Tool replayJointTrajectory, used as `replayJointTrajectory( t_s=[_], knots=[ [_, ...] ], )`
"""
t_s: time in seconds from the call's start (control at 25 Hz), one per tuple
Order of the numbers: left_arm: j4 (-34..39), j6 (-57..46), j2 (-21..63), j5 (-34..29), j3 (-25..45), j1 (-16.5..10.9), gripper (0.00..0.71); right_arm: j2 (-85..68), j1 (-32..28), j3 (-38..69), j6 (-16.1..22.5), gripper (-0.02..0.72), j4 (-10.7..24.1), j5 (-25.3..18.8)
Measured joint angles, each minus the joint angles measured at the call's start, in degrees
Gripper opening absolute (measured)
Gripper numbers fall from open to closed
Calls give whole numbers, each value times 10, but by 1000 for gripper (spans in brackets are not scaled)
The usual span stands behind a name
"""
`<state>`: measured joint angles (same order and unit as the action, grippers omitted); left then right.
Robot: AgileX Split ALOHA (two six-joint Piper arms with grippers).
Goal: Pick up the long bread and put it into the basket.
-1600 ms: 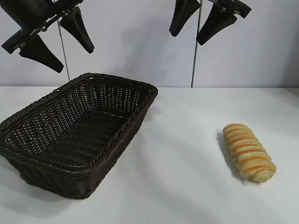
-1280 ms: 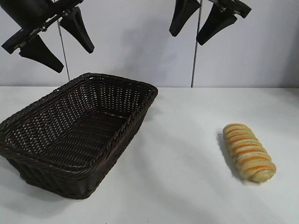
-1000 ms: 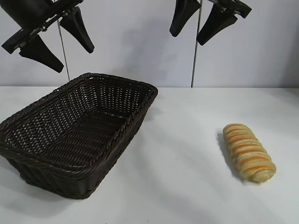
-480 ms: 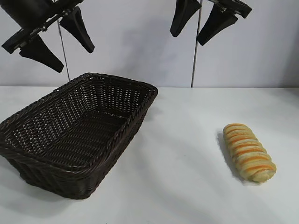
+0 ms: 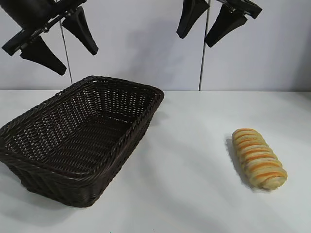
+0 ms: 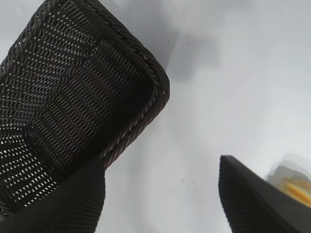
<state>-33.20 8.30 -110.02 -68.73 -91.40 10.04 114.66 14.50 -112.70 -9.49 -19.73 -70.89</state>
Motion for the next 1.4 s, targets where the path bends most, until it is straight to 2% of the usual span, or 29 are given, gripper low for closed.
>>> replayJointTrajectory(
  t_s=[0.24,0.48,0.72,0.88,1.2,1.4],
  knots=[
    [17,0,54,15,64,0,542,0,0,0,0,486,0,0],
    [16,-12,168,83,198,0,542,0,0,0,0,486,0,0],
    [16,-103,302,170,365,0,542,0,0,0,0,486,0,0],
    [15,-214,367,235,439,0,542,0,0,0,0,486,0,0],
    [11,-397,378,272,484,0,542,0,0,0,0,486,0,0],
    [10,-448,378,296,517,0,542,0,0,0,0,486,0,0]
  ],
)
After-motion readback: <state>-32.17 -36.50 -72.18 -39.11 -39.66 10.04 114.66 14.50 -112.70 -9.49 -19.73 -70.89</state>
